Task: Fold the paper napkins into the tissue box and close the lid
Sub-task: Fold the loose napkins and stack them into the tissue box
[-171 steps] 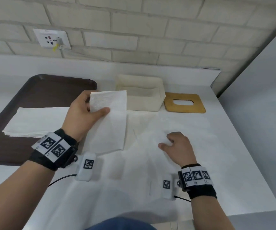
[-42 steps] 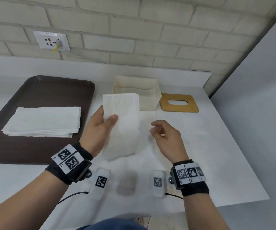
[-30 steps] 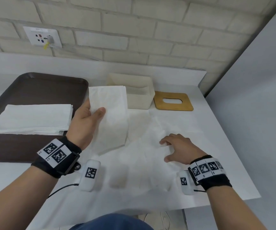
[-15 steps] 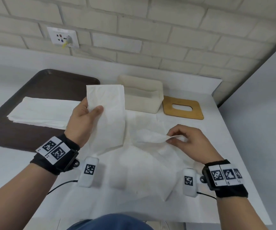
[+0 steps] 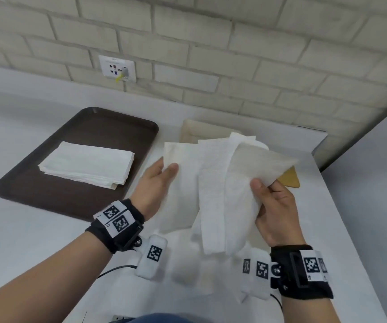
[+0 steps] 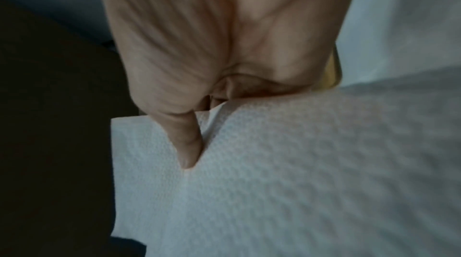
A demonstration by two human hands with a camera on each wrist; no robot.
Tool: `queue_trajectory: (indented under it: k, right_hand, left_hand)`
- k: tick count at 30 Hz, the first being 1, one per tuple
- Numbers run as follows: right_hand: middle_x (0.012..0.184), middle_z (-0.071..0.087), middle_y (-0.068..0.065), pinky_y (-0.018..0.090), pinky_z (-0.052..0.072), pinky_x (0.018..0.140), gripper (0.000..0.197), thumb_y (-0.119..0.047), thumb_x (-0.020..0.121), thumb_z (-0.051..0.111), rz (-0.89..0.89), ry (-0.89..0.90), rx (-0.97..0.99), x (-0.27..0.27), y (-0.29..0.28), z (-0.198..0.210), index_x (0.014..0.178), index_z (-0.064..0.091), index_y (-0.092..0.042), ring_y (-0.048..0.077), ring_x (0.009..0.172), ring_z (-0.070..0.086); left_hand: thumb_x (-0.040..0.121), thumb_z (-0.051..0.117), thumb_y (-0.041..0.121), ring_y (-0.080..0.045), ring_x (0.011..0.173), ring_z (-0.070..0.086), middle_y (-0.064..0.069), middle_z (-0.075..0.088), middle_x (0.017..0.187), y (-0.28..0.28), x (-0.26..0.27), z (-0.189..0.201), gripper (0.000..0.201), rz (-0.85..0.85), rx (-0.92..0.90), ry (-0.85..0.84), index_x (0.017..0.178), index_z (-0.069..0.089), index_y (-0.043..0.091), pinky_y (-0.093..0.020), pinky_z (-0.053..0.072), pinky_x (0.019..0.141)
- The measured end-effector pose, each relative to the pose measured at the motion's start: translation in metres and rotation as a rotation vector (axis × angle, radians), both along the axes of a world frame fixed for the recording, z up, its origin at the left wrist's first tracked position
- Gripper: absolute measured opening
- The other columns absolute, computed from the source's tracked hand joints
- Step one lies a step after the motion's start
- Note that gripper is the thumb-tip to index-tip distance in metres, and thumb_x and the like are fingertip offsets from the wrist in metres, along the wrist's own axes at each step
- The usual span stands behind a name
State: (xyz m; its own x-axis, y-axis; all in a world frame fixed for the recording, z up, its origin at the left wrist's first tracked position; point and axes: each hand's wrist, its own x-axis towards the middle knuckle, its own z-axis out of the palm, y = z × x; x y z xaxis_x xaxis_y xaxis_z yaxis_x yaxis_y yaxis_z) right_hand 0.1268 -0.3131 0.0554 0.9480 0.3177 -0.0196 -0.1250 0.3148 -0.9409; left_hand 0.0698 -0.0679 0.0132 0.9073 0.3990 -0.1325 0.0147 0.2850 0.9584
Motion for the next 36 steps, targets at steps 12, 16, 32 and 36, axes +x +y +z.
queue_trajectory:
  k: [12,16,32,36]
  right_hand:
    - [0.112,0.078,0.004,0.051,0.054,0.103,0.016,-0.018,0.098,0.068,-0.148,0.161,-0.213,-0.015,0.054,-0.030,0.112,0.074,-0.013,0.024,0.106,0.074]
    - [0.120,0.074,-0.010,0.042,0.057,0.096,0.065,-0.040,0.075,0.088,-0.114,0.101,-0.272,-0.018,0.062,-0.030,0.131,0.058,-0.027,0.011,0.108,0.072]
    - [0.100,0.079,0.002,0.037,0.057,0.084,0.003,-0.026,0.087,0.078,-0.379,-0.013,-0.147,-0.019,0.033,-0.041,0.089,0.079,-0.024,0.017,0.092,0.072]
    - [0.079,0.069,0.013,0.035,0.051,0.077,0.044,-0.055,0.067,0.090,-0.098,-0.174,-0.232,-0.024,0.004,-0.040,0.080,0.076,-0.015,0.021,0.079,0.064]
  left_hand:
    - [0.093,0.074,0.019,-0.030,0.117,0.071,-0.006,0.074,0.126,-0.008,0.000,-0.003,0.039,-0.111,0.010,-0.009,0.131,0.064,0.017,-0.053,0.054,0.104]
    - [0.083,0.075,0.026,-0.025,0.110,0.074,0.000,0.077,0.119,-0.004,0.001,-0.007,0.041,-0.085,0.171,-0.008,0.123,0.066,0.027,-0.057,0.056,0.099]
    - [0.086,0.082,0.015,-0.022,0.110,0.074,0.000,0.077,0.118,0.011,0.004,-0.004,0.044,-0.049,0.159,-0.051,0.127,0.067,0.020,-0.055,0.057,0.100]
    - [0.081,0.082,0.022,-0.027,0.114,0.073,-0.003,0.076,0.122,0.016,0.004,-0.001,0.051,-0.047,0.109,-0.082,0.129,0.066,0.019,-0.057,0.054,0.102]
